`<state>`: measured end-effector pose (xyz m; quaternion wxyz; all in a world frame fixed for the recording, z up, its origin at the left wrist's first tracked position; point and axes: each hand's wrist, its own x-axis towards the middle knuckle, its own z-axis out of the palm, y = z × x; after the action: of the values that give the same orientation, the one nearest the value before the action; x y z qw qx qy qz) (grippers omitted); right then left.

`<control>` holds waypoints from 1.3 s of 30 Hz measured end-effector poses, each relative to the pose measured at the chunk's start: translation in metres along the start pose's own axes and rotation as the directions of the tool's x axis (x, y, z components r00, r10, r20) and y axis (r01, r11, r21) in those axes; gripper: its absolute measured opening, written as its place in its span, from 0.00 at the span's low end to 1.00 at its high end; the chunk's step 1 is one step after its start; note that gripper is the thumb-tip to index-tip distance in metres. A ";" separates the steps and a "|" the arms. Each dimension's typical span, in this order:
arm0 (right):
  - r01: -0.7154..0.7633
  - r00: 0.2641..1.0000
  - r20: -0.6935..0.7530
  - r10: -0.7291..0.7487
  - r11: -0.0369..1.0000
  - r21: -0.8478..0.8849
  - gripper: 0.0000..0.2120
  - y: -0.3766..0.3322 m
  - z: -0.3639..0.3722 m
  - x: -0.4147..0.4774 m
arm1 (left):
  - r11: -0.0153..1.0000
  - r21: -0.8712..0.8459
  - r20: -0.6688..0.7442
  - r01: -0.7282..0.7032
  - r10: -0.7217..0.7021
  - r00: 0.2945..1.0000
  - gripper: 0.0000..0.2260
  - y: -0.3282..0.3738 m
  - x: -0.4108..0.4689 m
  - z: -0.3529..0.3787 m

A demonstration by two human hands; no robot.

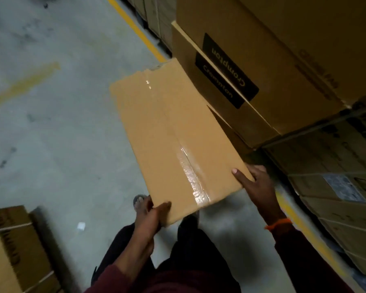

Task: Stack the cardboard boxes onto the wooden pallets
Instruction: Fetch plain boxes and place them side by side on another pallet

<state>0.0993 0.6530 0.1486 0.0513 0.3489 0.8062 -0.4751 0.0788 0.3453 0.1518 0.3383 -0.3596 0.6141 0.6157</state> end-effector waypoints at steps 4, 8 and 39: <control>0.022 0.980 0.182 -0.086 0.945 0.327 0.29 -0.094 0.057 -0.006 | 0.950 -0.066 -0.091 -0.304 0.298 0.950 0.21 0.083 -0.002 -0.066; 0.062 0.962 0.216 -0.166 0.904 0.422 0.29 -0.204 0.130 0.013 | 0.916 -0.146 -0.119 -0.375 0.360 0.925 0.23 0.158 0.023 -0.145; 0.438 0.032 0.965 -0.261 0.871 0.221 0.11 -0.842 0.934 -0.093 | 0.369 -0.503 -0.846 -0.781 -0.395 0.358 0.17 0.402 0.105 -0.776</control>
<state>-0.5778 -0.4003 0.2944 0.4694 -0.2605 0.6606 -0.5248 -0.2992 -0.4396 0.2777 -0.4134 -0.6468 0.2901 0.5715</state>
